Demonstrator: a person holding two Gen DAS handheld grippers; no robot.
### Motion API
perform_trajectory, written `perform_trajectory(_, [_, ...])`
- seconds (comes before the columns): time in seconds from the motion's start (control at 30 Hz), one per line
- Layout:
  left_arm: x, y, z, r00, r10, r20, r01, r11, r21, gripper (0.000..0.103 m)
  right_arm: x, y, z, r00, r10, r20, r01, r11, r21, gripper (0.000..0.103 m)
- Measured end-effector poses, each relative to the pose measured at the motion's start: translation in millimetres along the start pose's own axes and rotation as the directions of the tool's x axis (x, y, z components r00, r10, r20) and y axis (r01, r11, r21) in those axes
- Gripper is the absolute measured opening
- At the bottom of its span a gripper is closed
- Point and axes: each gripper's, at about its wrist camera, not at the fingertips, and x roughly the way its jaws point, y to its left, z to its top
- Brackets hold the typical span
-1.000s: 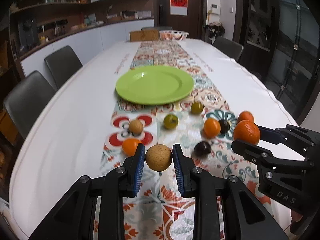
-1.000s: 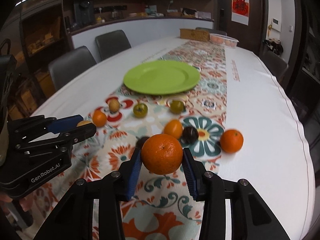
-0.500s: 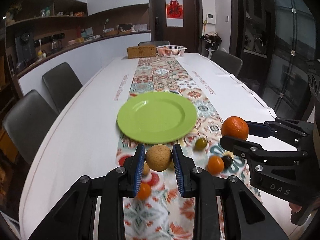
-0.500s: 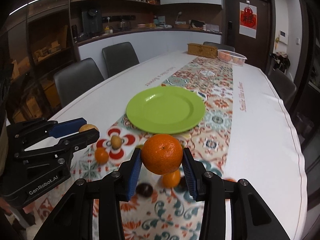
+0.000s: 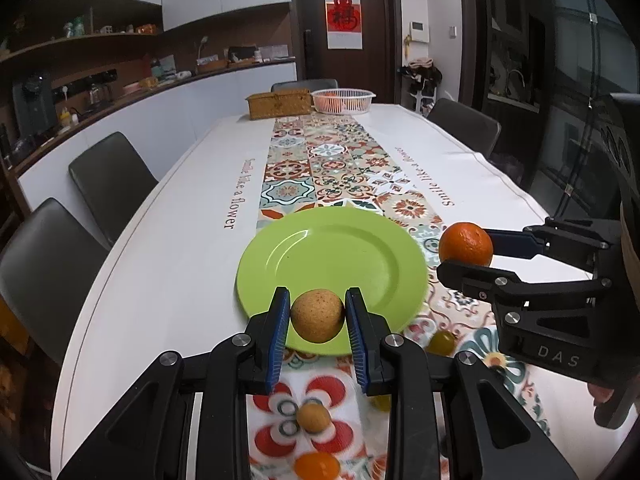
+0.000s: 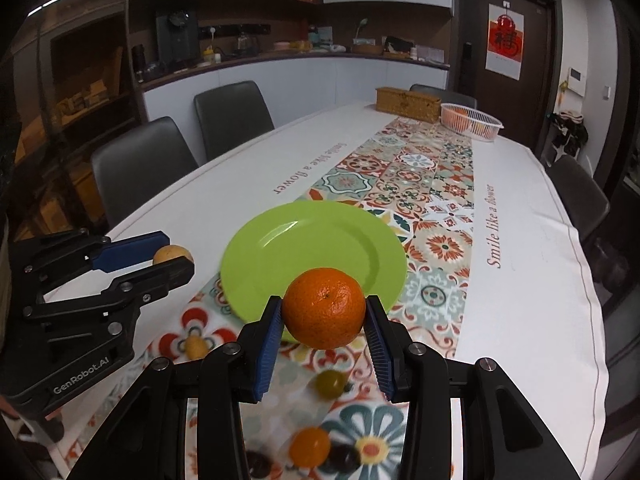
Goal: Organize fruits
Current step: 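Carry both fruits to the green plate and open both tools to release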
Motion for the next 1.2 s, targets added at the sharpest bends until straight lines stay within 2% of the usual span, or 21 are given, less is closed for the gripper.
perform_trajectory(0.33, [64,13,11,0.995,-0.017,-0.102,0.018,1.000,0.012,0.029,59,-11,18,0.994,0.000,-0.105,-0.001,1.000,-0.013,0.042])
perform_trajectory(0.57, [103,24,14,0.979,-0.038,-0.198,0.037,0.999,-0.011,0.029,92,-19,26,0.986,0.004,-0.168,-0.005,1.000,-0.005,0.042])
perform_trajectory(0.87, [123,21,12,0.967,-0.032,-0.252,0.035,0.999,0.011,0.029,114,-20,21,0.972,0.008,-0.233,-0.009,1.000,-0.005,0.042])
perform_trajectory(1.0, [117,19,12,0.973,-0.009,-0.229,0.014,1.000,0.023,0.047,113,-20,18,0.972,0.010,-0.234,-0.011,1.000,-0.005,0.042])
perform_trajectory(1.1, [104,17,13,0.979,0.016,-0.201,-0.010,0.999,0.032,0.049,104,-19,17,0.979,-0.013,-0.205,0.008,1.000,-0.024,0.046])
perform_trajectory(1.2, [85,14,14,0.983,0.069,-0.170,-0.065,0.997,0.031,0.057,89,-21,16,0.986,-0.024,-0.167,0.022,1.000,-0.016,0.048])
